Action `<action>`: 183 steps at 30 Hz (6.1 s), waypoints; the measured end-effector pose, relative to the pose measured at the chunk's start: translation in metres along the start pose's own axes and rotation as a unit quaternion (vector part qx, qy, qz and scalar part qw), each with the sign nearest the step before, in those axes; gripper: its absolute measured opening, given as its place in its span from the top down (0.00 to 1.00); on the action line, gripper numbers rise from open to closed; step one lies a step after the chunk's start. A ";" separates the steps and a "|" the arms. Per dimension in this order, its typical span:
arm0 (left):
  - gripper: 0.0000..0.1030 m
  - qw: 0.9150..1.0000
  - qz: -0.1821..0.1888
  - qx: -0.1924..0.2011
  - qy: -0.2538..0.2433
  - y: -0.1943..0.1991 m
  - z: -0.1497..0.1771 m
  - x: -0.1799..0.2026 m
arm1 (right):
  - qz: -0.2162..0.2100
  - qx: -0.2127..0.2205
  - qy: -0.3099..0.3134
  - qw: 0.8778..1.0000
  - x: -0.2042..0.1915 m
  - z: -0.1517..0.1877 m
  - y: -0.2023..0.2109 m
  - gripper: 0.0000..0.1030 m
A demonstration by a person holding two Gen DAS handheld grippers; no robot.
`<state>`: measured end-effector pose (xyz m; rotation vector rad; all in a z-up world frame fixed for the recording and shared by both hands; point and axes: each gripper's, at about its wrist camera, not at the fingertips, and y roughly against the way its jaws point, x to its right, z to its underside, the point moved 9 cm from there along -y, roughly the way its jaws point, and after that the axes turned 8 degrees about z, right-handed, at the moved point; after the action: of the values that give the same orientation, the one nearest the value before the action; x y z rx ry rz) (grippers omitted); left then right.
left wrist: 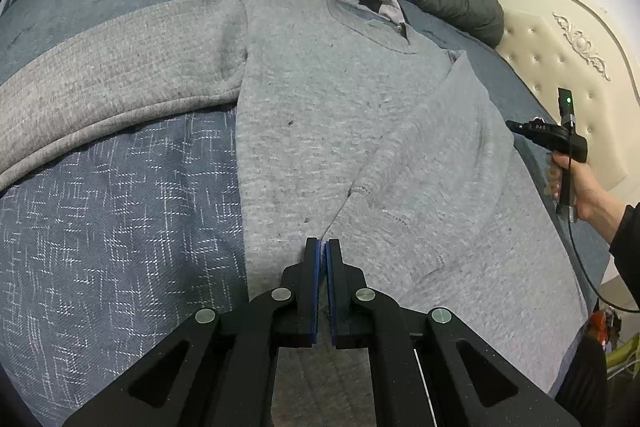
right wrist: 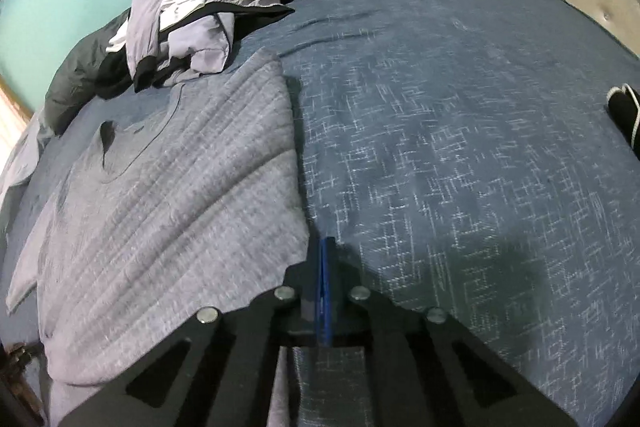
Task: Fold clothes
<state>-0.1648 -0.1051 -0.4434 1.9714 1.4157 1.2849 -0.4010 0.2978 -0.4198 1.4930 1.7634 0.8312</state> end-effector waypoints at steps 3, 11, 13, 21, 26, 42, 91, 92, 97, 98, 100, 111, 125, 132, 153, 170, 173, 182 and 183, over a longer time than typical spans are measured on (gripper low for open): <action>0.97 1.000 0.000 -0.002 0.001 0.001 0.001 0.000 | -0.007 0.007 -0.001 1.000 0.001 -0.002 0.003 1.00; 0.97 1.000 0.008 -0.003 0.013 -0.001 0.004 0.001 | -0.002 0.042 0.021 0.999 -0.016 -0.037 0.015 0.99; 0.97 1.000 0.008 -0.002 0.014 -0.002 0.004 0.001 | -0.005 0.040 0.024 0.999 -0.023 -0.050 0.014 0.99; 0.97 1.000 0.012 -0.001 0.019 -0.006 0.006 0.000 | 0.000 0.019 0.026 0.999 -0.049 -0.096 -0.017 0.97; 0.97 1.000 0.014 -0.004 0.021 -0.009 0.007 -0.002 | 0.024 0.015 0.019 0.999 -0.055 -0.129 -0.039 0.52; 0.97 1.000 0.008 -0.012 0.009 -0.009 0.011 0.003 | 0.141 -0.033 0.060 0.988 -0.048 -0.152 -0.113 0.90; 0.67 0.959 -0.118 0.092 0.242 0.167 0.013 -0.149 | -0.188 0.044 0.028 0.981 -0.169 0.128 0.130 0.75; 0.66 0.953 -0.122 0.099 0.258 0.174 0.013 -0.161 | -0.188 0.045 0.027 0.981 -0.168 0.129 0.130 0.75; 0.55 0.926 -0.149 0.130 0.321 0.207 0.020 -0.224 | -0.191 0.037 0.014 0.981 -0.166 0.132 0.121 0.74; 0.55 0.921 -0.155 0.132 0.332 0.211 0.022 -0.235 | -0.190 0.036 0.017 0.981 -0.167 0.133 0.120 0.73; 0.55 0.912 -0.160 0.140 0.351 0.221 0.026 -0.254 | -0.187 0.035 0.029 0.981 -0.171 0.135 0.118 0.73; 0.53 0.881 -0.164 0.195 0.399 0.242 0.034 -0.316 | -0.186 0.034 0.031 0.981 -0.177 0.135 0.111 0.72; 0.90 0.883 -0.178 0.241 0.361 0.275 0.012 -0.328 | -0.187 0.040 0.035 0.981 -0.179 0.131 0.113 0.72; 0.93 0.911 -0.143 0.261 0.286 0.289 -0.054 -0.278 | -0.189 0.043 0.029 0.981 -0.173 0.129 0.114 0.71; 0.93 0.978 -0.005 0.206 0.037 0.186 -0.248 0.044 | -0.203 0.031 -0.055 0.977 -0.118 0.112 0.111 0.71; 0.93 0.987 0.049 -0.004 -0.151 -0.024 -0.119 0.238 | -0.196 0.027 -0.132 0.971 -0.062 0.104 0.113 0.71; 0.93 0.985 0.037 -0.036 -0.165 -0.058 -0.081 0.238 | -0.196 0.026 -0.138 0.970 -0.057 0.105 0.114 0.71; 0.61 0.986 0.050 -0.074 -0.143 -0.082 -0.050 0.240 | -0.195 0.023 -0.161 0.967 -0.040 0.103 0.111 0.71; 0.52 0.986 0.050 -0.071 -0.143 -0.079 -0.053 0.240 | -0.198 0.022 -0.164 0.966 -0.040 0.103 0.111 0.71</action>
<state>-0.2348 0.1316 -0.3679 2.0550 1.0723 1.0585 -0.2497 0.2789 -0.3846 1.1659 1.7478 0.3233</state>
